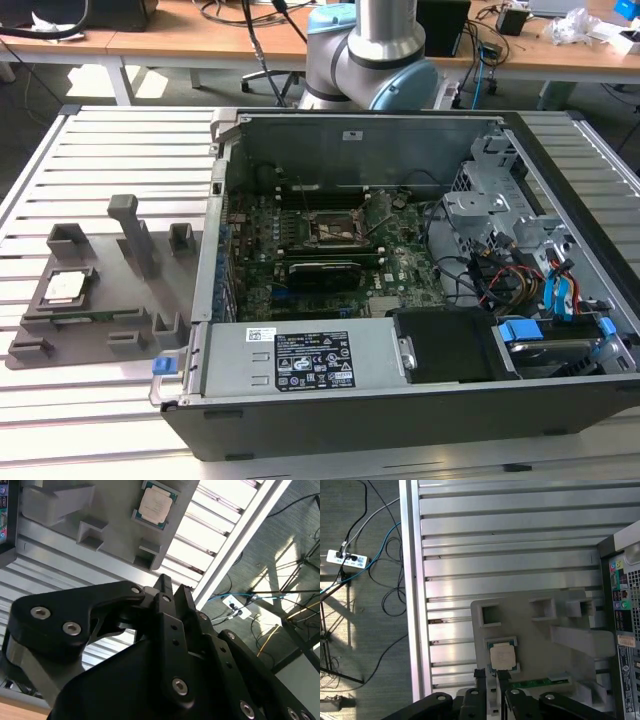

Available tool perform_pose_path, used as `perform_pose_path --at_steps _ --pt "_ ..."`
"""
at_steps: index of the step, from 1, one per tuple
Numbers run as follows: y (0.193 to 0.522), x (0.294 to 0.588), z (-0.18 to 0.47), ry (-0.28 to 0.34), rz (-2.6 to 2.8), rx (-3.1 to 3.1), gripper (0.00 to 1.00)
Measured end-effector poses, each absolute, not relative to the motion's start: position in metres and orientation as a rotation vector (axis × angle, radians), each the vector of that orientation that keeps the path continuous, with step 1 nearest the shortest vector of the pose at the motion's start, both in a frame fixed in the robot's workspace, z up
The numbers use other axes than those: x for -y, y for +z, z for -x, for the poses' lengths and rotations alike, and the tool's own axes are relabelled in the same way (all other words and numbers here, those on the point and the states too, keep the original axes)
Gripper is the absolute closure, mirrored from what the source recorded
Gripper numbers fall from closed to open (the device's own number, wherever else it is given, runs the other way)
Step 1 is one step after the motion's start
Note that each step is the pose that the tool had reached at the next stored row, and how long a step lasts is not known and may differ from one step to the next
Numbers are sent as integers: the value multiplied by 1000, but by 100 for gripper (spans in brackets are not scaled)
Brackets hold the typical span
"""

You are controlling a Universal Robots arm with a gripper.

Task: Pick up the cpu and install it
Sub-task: 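Pick up the cpu and move it towards the insertion slot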

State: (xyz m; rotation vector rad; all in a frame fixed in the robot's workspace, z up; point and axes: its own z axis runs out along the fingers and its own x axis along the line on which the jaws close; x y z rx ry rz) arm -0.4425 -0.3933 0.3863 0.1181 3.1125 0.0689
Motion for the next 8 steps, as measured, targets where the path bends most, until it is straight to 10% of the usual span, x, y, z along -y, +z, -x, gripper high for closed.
perform_pose_path --at_steps 4,8 --pt "386 393 442 69 -118 -3113 40" --pt "386 393 442 69 -118 -3113 28"
